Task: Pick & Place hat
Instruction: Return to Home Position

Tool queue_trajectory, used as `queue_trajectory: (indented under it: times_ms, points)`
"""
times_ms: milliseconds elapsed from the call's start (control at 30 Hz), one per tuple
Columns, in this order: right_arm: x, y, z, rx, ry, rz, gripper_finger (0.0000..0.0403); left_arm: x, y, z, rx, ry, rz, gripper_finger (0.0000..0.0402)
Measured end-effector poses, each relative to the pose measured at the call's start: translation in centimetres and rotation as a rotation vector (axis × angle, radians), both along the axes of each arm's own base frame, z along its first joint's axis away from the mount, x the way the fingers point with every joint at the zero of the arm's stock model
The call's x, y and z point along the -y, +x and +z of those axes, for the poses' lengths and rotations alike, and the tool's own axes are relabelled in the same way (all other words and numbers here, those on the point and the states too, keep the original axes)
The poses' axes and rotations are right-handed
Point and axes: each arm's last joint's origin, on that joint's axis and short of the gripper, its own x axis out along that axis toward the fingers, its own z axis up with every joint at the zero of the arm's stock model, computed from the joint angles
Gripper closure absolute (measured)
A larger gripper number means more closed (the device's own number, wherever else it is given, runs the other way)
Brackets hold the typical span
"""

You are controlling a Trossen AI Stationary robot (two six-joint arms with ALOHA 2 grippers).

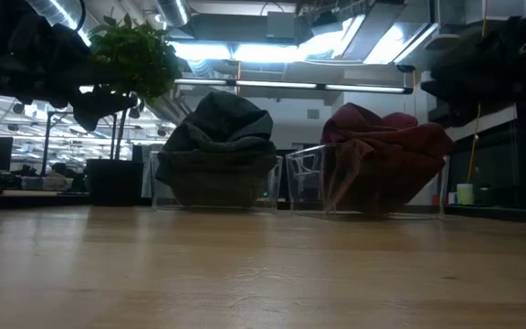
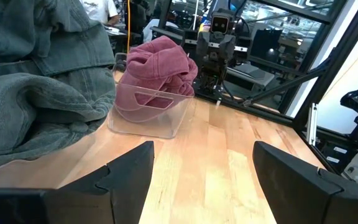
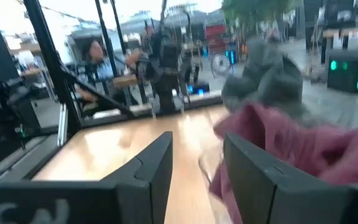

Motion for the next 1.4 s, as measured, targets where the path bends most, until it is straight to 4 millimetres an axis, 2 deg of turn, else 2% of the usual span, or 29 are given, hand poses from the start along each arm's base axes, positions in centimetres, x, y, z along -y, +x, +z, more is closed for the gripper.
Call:
queue_trajectory:
  times_ms: [500,733,1400]
  points:
    - [0.4,0.5,-1.2,-0.144,-0.051,-0.081,0.0261,0.0,0.0,0.0,-0.001,0.000,0.000,0.0134]
    - [0.4,0.5,-1.2,-0.144,-0.003,-0.080,0.0261,0.0,0.0,0.0,0.000,0.000,0.000,0.0135]
    - [0.4,0.5,-1.2,-0.144,-0.007,-0.080,0.0261,0.0,0.0,0.0,0.000,0.000,0.000,0.0134]
